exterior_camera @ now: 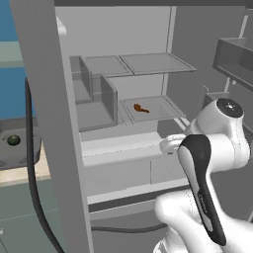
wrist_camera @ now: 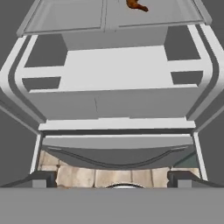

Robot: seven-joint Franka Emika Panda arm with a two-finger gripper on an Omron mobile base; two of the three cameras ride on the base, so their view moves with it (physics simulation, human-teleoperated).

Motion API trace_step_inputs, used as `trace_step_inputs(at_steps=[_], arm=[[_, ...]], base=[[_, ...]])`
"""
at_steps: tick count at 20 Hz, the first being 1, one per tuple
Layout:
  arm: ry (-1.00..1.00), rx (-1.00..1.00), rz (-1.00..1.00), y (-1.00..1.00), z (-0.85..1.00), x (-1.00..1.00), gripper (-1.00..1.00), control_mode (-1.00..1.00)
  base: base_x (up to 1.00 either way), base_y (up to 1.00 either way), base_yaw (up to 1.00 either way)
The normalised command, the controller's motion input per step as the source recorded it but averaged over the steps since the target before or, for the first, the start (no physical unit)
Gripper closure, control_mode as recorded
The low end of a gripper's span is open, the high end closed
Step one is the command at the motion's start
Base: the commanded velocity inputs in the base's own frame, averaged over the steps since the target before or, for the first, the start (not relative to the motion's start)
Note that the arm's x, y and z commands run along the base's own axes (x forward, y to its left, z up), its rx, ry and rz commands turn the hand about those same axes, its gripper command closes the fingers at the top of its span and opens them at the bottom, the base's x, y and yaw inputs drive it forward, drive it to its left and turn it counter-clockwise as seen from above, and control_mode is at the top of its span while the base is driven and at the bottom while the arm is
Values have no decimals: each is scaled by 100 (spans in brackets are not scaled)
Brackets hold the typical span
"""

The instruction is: Place one squash and one chicken drumstick in each tupperware on the nearby counter, to pack two identical lunches.

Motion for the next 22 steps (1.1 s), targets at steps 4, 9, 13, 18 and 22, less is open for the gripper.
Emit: trace_step_inputs(at_steps=[4,9,13,18,22], arm=[[0,0,0,-29,-17,73,-100,-100],[0,0,0,-1,-6,97,-100,-100],[0,0,0,0,-10,95,-100,-100],[0,0,0,0,-10,80,-100,-100],[0,0,0,0,-12,68,-100,-100]], base=[[0,0,0],[0,0,0],[0,0,0],[0,0,0],[0,0,0]])
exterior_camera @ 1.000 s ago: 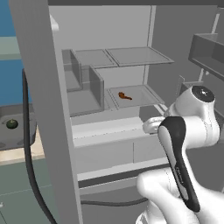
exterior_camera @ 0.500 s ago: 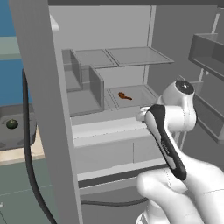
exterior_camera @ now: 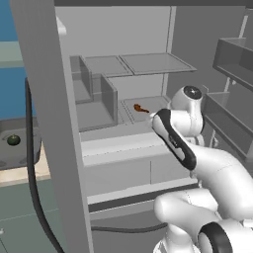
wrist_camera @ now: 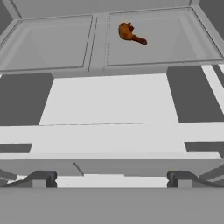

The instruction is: Place one squash and one chicken drumstick in each tupperware on the nearby counter, to pack two identical lunches.

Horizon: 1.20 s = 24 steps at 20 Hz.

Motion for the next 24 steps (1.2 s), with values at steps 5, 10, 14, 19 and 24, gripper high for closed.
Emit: trace_step_inputs(at_steps=[5,10,14,19,24], arm=[[0,0,0,0,-11,58,-100,-100],[0,0,0,0,0,54,-100,-100],[0,-1,0,0,0,45,-100,-100],[0,-3,6,-5,-8,24,-100,-100],[-1,-6,7,-1,-32,30,-100,-100]], base=[[0,0,0],[0,0,0],[0,0,0],[0,0,0],[0,0,0]])
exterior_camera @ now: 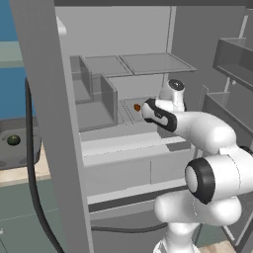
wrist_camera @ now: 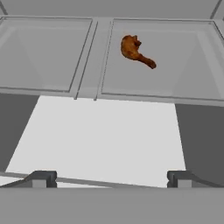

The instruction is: Place one squash and one chicken drumstick in each tupperware on the nearby counter, to pack two identical lunches.

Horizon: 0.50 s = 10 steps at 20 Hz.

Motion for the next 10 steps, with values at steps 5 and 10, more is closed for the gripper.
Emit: trace_step_inputs(at_steps=[5,10], arm=[[-3,-5,7,-1,-31,34,-100,-100],[0,-1,6,-7,-2,38,-100,-100]], base=[[0,0,0],[0,0,0]])
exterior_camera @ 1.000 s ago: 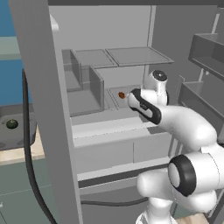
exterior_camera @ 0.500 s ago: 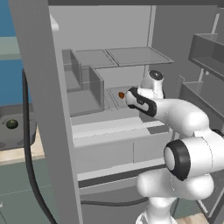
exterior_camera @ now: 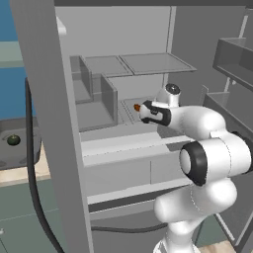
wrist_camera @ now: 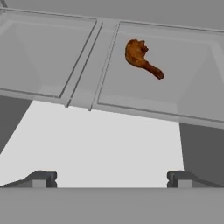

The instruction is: Place one squash and one chicken drumstick in each tupperware on the nearby counter, to pack two identical lunches.

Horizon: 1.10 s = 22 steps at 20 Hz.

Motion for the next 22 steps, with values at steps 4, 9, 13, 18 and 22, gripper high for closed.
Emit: trace_step_inputs(at_steps=[4,9,13,18,22], arm=[[0,0,5,-10,0,39,-100,-100],[0,0,4,-17,-6,40,-100,-100],[0,-1,5,-7,-22,46,-100,-100],[0,0,6,-3,-14,48,-100,-100],[0,0,6,-3,-12,49,-100,-100]], base=[[0,0,0],[0,0,0],[0,0,0],[0,0,0],[0,0,0]])
